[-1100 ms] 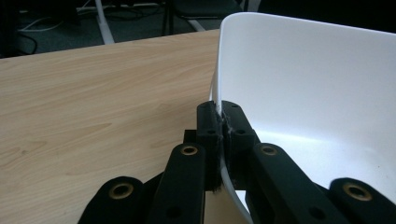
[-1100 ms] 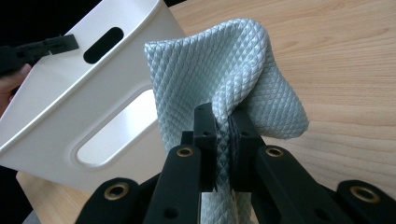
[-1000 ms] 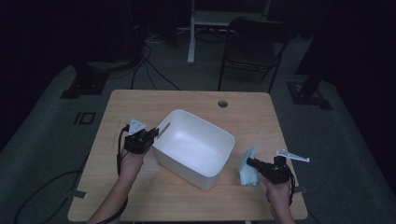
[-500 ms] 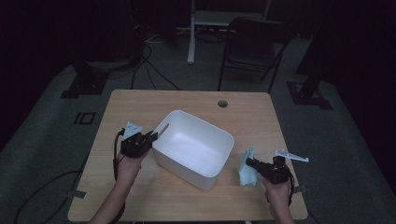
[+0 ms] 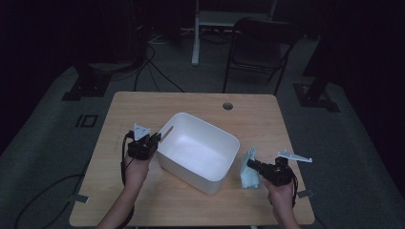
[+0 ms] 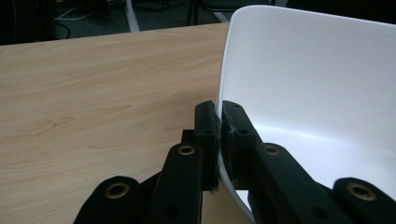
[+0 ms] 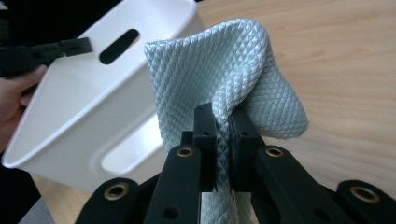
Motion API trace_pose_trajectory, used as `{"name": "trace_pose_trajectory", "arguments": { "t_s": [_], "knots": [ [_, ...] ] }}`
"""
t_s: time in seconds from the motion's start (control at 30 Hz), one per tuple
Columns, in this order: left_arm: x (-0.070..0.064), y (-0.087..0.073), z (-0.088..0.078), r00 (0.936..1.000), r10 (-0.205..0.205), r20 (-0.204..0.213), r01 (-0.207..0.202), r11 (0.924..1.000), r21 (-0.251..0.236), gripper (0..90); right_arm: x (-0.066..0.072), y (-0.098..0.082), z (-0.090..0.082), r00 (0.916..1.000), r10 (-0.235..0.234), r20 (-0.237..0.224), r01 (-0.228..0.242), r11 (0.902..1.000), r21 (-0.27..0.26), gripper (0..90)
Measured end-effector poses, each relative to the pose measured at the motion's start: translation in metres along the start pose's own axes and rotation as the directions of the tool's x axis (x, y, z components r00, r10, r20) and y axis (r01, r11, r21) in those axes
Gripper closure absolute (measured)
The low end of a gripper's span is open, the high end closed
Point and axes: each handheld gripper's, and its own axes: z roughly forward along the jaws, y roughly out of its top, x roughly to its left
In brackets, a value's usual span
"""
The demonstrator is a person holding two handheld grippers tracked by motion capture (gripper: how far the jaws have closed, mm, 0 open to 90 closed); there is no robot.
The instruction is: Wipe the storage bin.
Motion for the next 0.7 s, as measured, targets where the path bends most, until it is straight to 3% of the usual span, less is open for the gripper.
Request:
{"name": "trace_pose_trajectory", "arguments": {
  "t_s": [0.27, 0.37, 0.5, 0.7],
  "knots": [
    [0.002, 0.001, 0.0, 0.9997, 0.011, 0.021, -0.012, 0.9999, 0.003, 85.2, 0.018, 0.02, 0.012, 0.9986, -0.039, -0.037, 0.038, 0.999, -0.021, 83.8],
    [0.004, 0.001, 0.001, 0.999, 0.02, 0.041, -0.02, 0.9998, 0.007, 85.0, 0.023, 0.022, 0.02, 0.9976, -0.065, -0.025, 0.065, 0.9978, -0.01, 83.9],
    [0.007, 0.001, 0.001, 0.9967, 0.036, 0.073, -0.036, 0.9994, 0.002, 84.1, 0.022, 0.02, 0.024, 0.9985, -0.05, -0.021, 0.05, 0.9984, -0.026, 83.9],
    [0.007, 0.001, 0.001, 0.9963, 0.045, 0.073, -0.045, 0.999, 0.001, 84.3, 0.017, 0.012, 0.033, 0.9994, -0.035, 0.003, 0.035, 0.9994, 0.007, 84.1]
  ]
}}
